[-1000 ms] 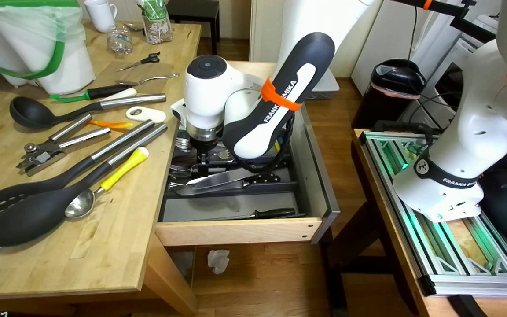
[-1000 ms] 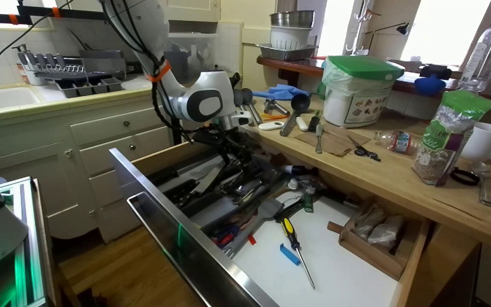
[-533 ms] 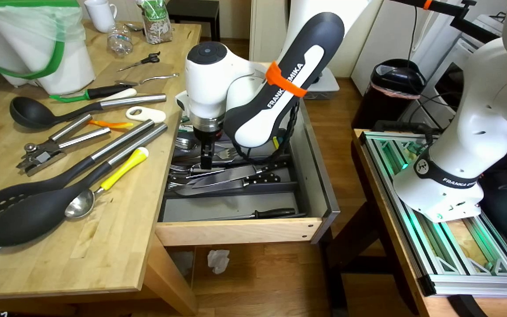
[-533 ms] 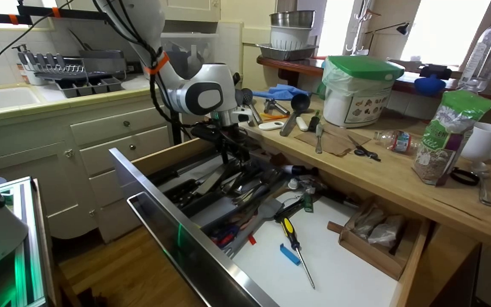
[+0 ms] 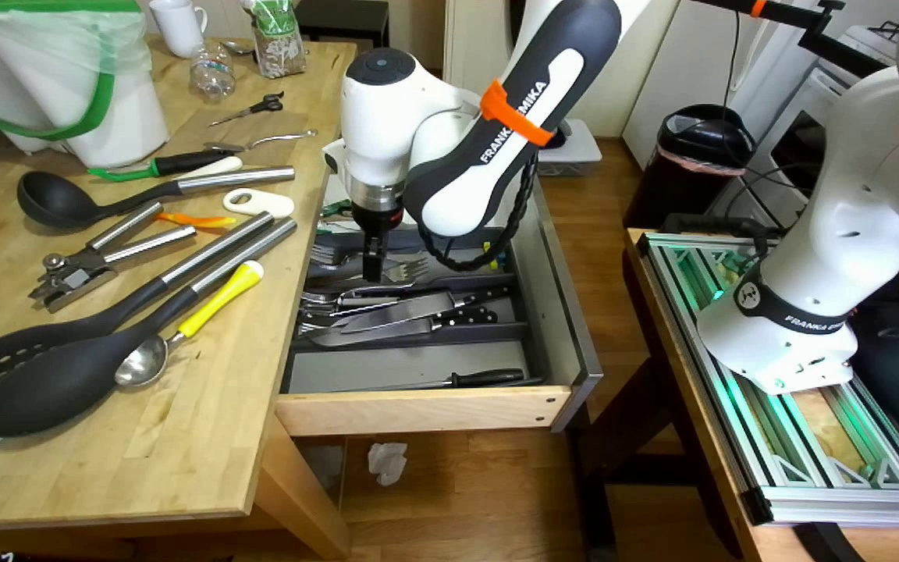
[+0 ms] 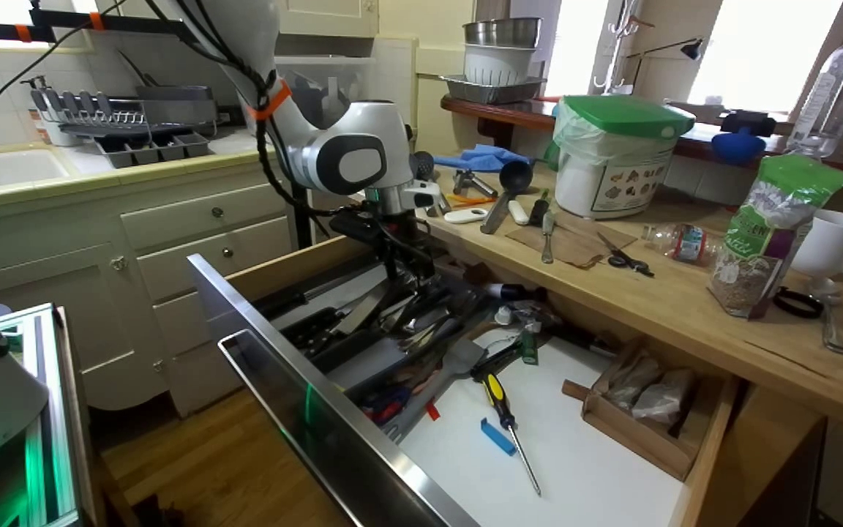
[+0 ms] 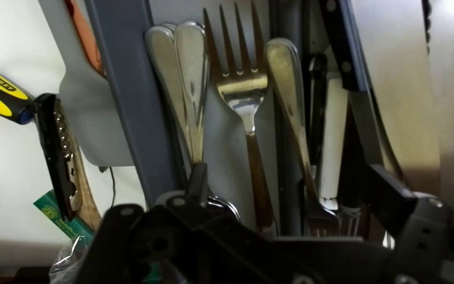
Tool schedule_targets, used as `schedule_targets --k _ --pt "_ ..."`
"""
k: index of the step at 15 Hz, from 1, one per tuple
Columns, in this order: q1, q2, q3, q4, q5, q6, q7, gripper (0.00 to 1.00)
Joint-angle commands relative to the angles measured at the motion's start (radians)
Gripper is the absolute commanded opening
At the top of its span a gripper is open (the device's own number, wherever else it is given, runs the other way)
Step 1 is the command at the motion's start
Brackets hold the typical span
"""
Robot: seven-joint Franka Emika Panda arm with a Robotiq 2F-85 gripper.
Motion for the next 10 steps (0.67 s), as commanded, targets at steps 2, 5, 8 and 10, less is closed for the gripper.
schedule_targets --k 2,5,8,10 --pt "-0.063 -0.023 0.029 -0.018 0.014 0.006 -0.069 1.0" --pt "-0.101 -0.015 0.049 -0.012 0.022 0.01 -0.115 1.0" --pt "-0.133 -0.018 0.073 -0.011 0.064 0.014 -0.117 1.0" --pt "-0.159 -0.04 0.106 -0.02 0.16 -0.009 -0.071 1.0"
